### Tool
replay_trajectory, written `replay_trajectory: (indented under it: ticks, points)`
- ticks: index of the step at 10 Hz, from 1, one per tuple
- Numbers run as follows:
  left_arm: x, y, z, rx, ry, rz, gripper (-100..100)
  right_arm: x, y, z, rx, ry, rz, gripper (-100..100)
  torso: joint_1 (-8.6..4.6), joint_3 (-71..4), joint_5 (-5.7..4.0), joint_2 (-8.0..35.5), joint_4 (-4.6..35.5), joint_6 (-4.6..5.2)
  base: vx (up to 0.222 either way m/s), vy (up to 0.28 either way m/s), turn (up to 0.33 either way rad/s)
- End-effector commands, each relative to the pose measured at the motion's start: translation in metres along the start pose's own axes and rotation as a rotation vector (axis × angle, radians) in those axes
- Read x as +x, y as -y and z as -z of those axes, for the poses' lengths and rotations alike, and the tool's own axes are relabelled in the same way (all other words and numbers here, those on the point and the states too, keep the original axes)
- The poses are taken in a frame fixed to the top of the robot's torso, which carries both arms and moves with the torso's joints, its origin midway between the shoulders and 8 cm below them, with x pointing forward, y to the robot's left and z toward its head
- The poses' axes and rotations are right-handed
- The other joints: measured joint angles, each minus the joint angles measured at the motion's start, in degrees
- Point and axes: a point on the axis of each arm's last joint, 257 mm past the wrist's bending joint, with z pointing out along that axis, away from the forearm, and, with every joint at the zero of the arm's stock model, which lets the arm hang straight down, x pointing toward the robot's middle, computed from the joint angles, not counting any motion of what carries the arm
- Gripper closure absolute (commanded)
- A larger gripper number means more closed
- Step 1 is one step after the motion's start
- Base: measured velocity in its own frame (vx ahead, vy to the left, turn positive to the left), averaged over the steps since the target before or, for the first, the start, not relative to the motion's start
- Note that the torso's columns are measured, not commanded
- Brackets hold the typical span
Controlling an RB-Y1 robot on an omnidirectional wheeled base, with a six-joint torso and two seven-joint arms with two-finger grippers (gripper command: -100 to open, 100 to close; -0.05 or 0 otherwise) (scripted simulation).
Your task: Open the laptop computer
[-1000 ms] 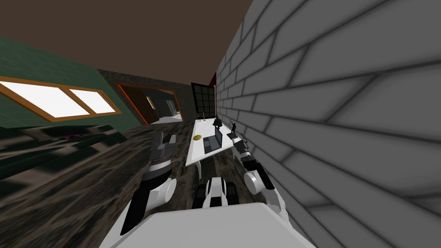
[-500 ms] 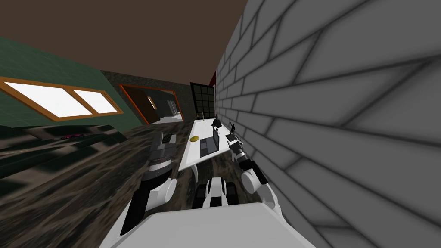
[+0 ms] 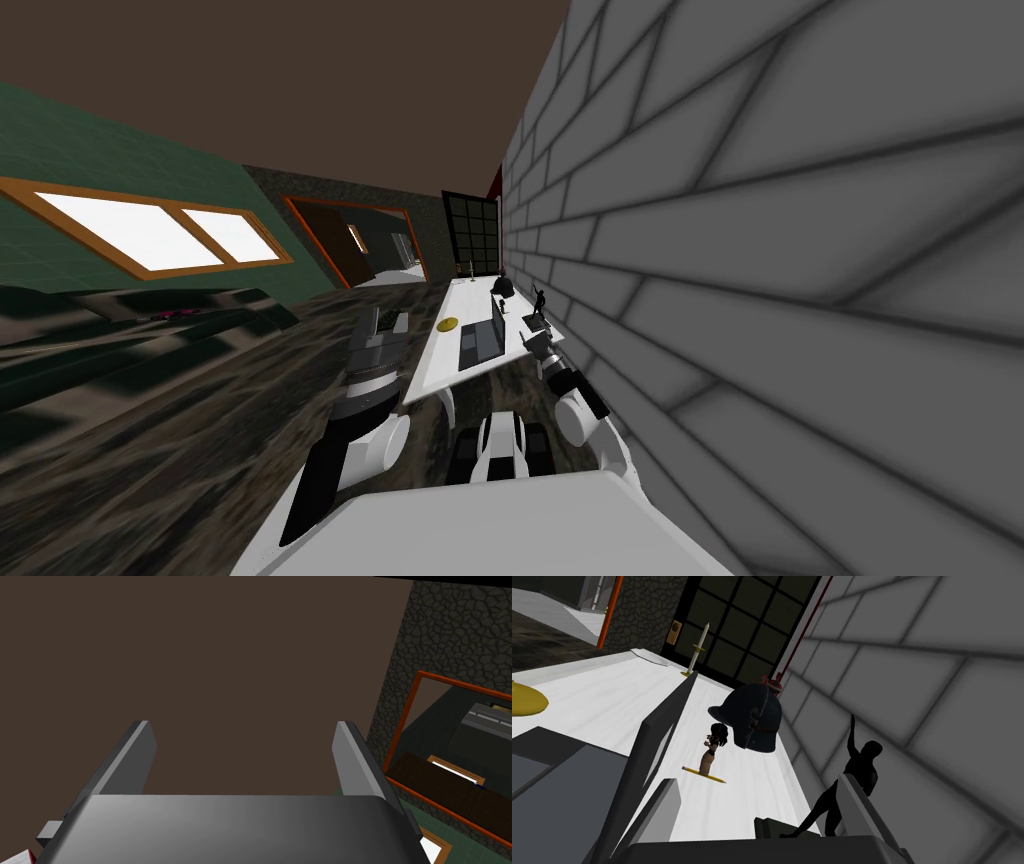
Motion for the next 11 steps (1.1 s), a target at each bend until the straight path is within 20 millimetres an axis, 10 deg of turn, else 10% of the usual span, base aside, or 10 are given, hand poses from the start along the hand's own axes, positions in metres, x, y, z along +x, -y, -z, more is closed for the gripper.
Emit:
replay_trajectory:
  ticks: [1, 11]
  points:
    - [0.0, 0.0, 0.0, 0.0, 0.0, 0.0, 0, -0.011, 0.027, -0.003, 0.072, 0.033, -0.158, -100, -0.07, 0.0, -0.02, -0.1, 0.0, 0.0, 0.068, -0.088, 0.066]
    - [0.0, 0.0, 0.0, 0.0, 0.0, 0.0, 0, -0.038, 0.091, -0.006, 0.211, 0.146, -0.59, -100, -0.09, 0.0, -0.02, -0.1, 0.0, 0.0, 0.042, -0.058, 0.064]
